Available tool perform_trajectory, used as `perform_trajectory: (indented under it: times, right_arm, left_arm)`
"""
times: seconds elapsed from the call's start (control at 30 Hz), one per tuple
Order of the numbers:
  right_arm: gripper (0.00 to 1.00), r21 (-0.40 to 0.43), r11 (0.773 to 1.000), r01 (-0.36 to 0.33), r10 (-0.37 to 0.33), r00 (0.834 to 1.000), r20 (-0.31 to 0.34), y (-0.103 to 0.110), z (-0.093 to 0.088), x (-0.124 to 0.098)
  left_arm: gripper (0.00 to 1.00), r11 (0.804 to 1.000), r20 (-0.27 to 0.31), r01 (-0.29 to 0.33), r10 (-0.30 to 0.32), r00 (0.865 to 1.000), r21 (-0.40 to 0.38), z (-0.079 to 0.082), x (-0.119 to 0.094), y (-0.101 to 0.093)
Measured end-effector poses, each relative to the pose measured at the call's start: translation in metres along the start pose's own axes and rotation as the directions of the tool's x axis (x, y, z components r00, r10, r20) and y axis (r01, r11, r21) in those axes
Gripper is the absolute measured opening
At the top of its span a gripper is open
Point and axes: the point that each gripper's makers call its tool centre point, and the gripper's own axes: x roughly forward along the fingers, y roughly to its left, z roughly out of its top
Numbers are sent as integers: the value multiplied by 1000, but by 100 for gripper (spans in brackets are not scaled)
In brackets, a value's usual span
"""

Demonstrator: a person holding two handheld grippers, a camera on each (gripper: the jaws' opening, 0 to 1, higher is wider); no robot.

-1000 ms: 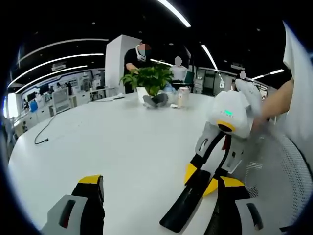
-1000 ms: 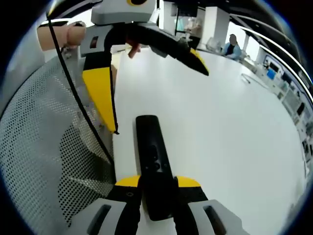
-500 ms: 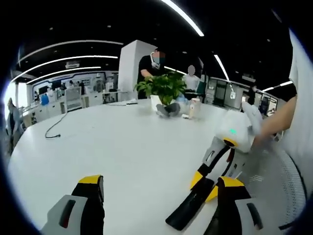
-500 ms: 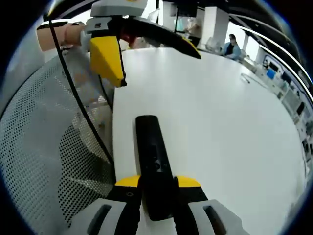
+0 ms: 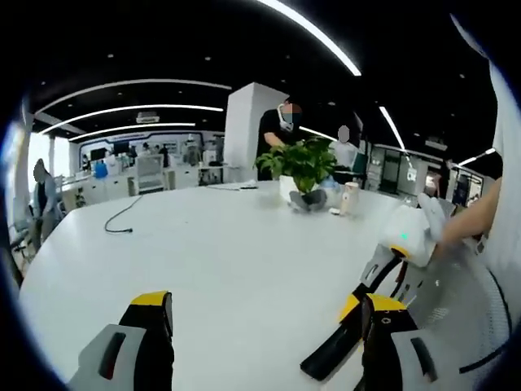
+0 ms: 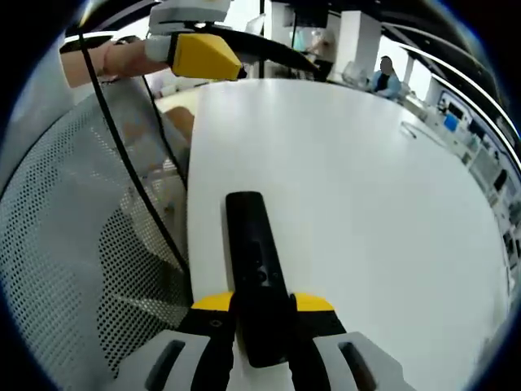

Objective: Press the specified remote control buttons in sequence, fully releasing each button before pressing the next.

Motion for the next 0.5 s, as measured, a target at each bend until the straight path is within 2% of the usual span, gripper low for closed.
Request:
perform_trajectory:
  times: [0.13,0.33,0.5]
  right_arm:
    - [22,0,1000,0,0,1000,-3,0,0,0]
    - [22,1,1000,1,-1,1000,-8,0,0,0]
    - [22,15,1000,10,-10,1000,-7,0,0,0]
  left_arm:
    - [100,999,8,-46,46,999,1,0,-7,8]
    - [100,997,42,-63,64,997,-34,8,-15,12]
    - [100,996,26,-88,88,996,2,1,-26,10]
